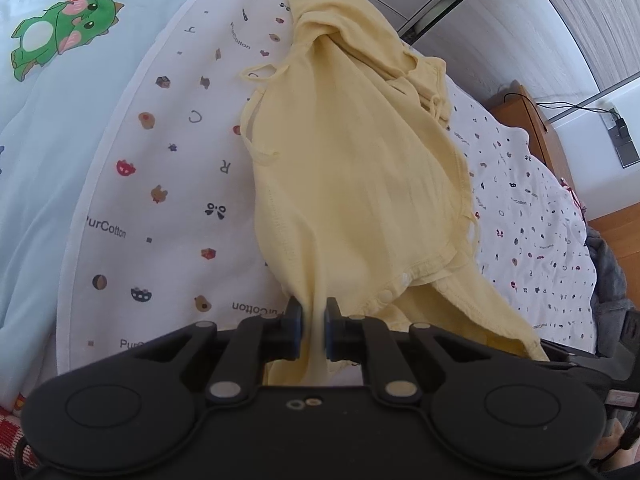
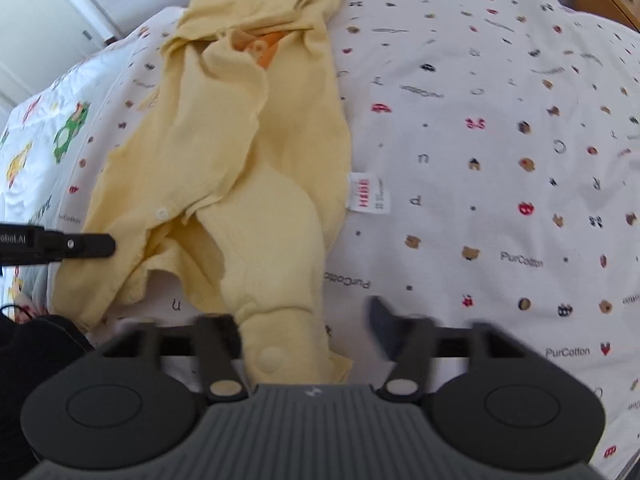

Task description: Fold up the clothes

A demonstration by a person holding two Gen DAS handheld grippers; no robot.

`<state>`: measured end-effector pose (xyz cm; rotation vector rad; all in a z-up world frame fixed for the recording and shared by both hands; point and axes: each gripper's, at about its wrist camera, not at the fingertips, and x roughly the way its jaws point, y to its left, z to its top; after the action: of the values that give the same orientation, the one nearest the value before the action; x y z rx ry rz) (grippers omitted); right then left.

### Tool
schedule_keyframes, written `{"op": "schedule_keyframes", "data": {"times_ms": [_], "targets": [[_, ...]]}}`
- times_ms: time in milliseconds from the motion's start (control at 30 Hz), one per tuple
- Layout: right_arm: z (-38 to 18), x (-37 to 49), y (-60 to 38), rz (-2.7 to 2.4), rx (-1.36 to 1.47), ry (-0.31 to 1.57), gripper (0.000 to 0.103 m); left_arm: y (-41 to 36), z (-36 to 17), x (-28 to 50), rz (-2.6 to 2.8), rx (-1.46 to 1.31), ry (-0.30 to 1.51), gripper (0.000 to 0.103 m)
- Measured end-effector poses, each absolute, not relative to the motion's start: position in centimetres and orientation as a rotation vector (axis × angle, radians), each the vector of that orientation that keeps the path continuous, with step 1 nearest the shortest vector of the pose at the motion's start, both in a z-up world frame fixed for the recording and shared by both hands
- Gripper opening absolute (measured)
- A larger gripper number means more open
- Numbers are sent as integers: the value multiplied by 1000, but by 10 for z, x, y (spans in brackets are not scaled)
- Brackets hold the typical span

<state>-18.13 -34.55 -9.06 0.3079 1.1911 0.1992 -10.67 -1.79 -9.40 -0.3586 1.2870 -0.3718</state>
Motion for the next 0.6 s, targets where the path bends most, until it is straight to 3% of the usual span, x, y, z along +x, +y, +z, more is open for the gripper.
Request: {"op": "schedule_keyframes", "data": {"times_ms": [167,533,600], "targets": [[-77,-182,-385,175,583,1147,82,-20,-96,-107,-371,-349,1290,8],[-103,-163,-348,154,368,1230,80,-26,-98,-107,-360,-307,1294,8],[-109,-164,-336,187,345,1233,74,-28,-99,-107,-358,-302,1294,8]]}}
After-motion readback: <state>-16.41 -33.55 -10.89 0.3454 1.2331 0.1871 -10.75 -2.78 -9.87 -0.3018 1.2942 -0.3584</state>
